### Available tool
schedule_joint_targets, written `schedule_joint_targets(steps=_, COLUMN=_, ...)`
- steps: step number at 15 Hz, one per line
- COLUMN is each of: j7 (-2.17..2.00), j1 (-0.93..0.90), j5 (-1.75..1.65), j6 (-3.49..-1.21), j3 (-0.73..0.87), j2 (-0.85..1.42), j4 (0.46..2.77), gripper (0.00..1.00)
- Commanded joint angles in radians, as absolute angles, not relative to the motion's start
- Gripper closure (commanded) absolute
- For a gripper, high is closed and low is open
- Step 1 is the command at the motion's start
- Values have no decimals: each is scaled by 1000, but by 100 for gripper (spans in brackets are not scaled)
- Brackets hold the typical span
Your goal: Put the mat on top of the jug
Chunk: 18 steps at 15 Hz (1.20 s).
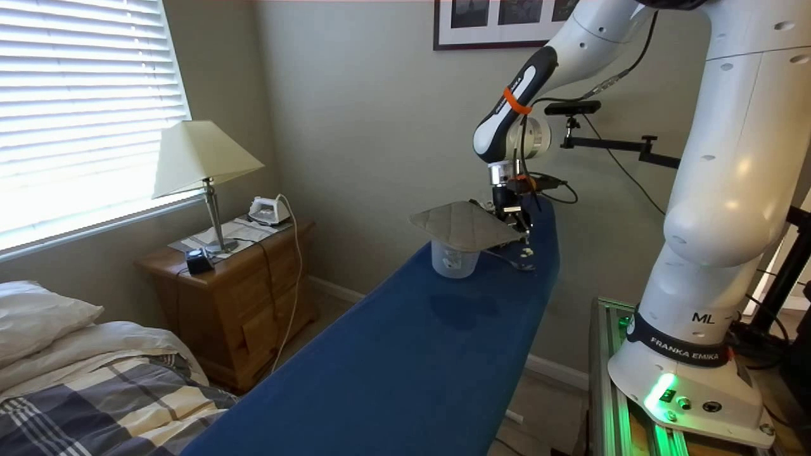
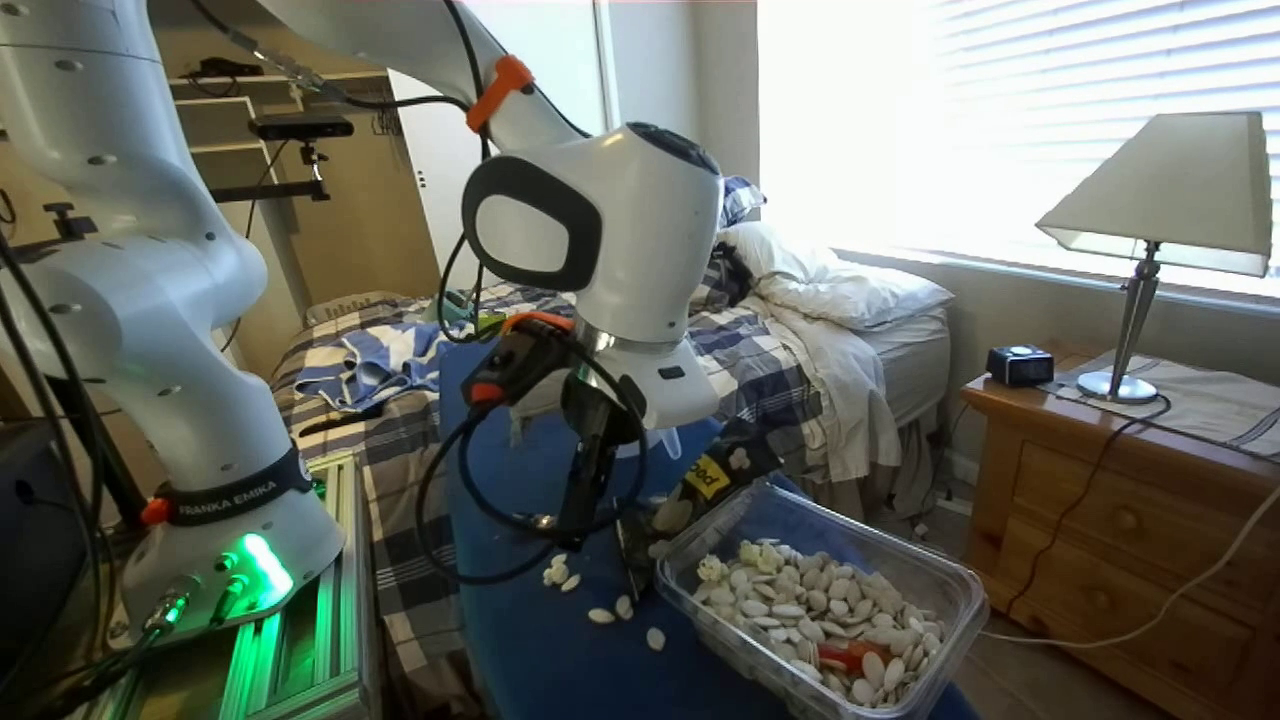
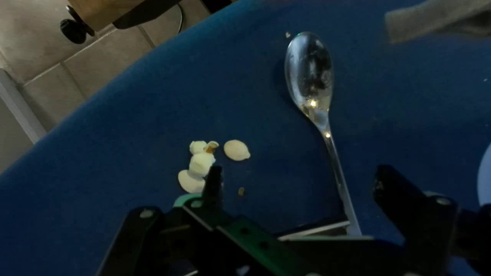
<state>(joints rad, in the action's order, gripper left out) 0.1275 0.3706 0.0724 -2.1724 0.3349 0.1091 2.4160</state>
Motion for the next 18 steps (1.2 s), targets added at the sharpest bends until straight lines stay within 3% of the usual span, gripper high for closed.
schedule_joint_targets(steps=1, j7=152, j1=370, j5=106, j6=-2183, j3=331, j2=146, j4=2391, gripper=0)
schedule_joint_targets(steps=3, j7=149, j1=370, j5=103, j6=-2185, j3=329, j2=153, j4=2386, gripper=1)
schedule_joint_targets(steps=7, j7=145, j1=371, j5=96, j6=-2183, j3=328, j2=167, j4=2376, gripper=26)
schedule_joint_targets(steps=9, j7=144, j1=371, j5=97, j6=-2182, j3=327, j2=172, j4=2373, gripper=10)
schedule_joint_targets(steps=11, j7=148, j1=372, j5=100, j6=-2184, j3=325, j2=176, j4=2373, gripper=0)
schedule_joint_targets(steps=18, j7=150, j1=371, j5=108, j6=-2186, j3=318, j2=184, j4=2372, gripper=0)
